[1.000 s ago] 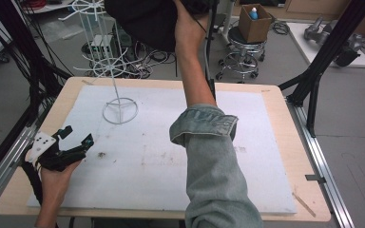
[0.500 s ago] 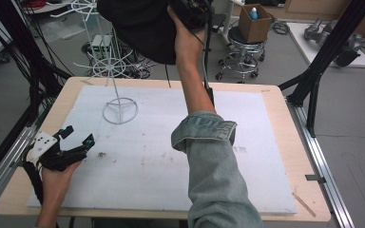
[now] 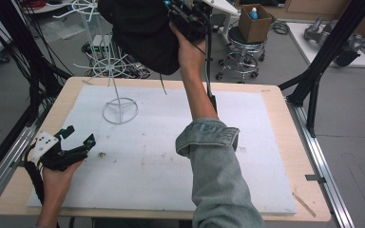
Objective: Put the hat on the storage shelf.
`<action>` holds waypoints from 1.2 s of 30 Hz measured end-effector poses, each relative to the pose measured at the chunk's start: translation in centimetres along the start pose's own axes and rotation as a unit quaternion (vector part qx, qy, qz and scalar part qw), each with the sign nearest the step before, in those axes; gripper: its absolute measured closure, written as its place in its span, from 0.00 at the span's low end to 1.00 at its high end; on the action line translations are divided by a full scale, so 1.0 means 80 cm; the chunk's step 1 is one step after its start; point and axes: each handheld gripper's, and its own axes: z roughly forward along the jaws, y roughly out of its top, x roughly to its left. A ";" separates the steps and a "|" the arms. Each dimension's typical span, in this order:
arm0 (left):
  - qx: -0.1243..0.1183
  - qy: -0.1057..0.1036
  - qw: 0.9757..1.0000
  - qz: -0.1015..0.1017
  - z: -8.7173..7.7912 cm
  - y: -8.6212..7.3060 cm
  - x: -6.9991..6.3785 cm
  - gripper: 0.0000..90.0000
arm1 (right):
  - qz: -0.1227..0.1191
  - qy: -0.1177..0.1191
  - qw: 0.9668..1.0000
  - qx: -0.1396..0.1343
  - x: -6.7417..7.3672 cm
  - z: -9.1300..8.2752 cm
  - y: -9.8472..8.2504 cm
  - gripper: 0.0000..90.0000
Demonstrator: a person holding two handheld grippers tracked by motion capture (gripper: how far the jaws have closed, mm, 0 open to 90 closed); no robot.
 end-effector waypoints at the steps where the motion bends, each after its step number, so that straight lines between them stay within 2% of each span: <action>1: 0.000 0.000 1.000 0.000 0.000 0.000 0.000 0.18 | 0.001 0.001 1.000 0.003 -0.001 0.000 -0.003 0.84; 8: -0.001 -0.001 1.000 -0.001 0.000 0.000 0.000 0.18 | -0.012 0.009 1.000 0.023 0.000 0.000 -0.016 0.84; 14: 0.000 -0.001 1.000 0.000 0.000 0.000 0.000 0.18 | -0.013 0.009 0.999 0.040 -0.002 0.001 -0.030 0.84; 19: 0.001 0.000 1.000 0.000 0.000 0.000 0.001 0.18 | -0.015 0.012 0.998 0.053 -0.003 0.003 -0.033 0.84; 22: 0.001 0.000 1.000 0.000 0.000 0.000 0.001 0.18 | -0.024 0.012 0.997 0.067 -0.003 0.004 -0.036 0.83; 30: 0.001 -0.001 1.000 -0.001 0.000 0.000 0.001 0.18 | -0.034 0.016 0.996 0.085 0.003 0.011 -0.045 0.82; 36: -0.001 0.000 1.000 -0.002 0.000 0.000 0.002 0.18 | -0.034 0.016 0.995 0.094 0.004 0.016 -0.051 0.81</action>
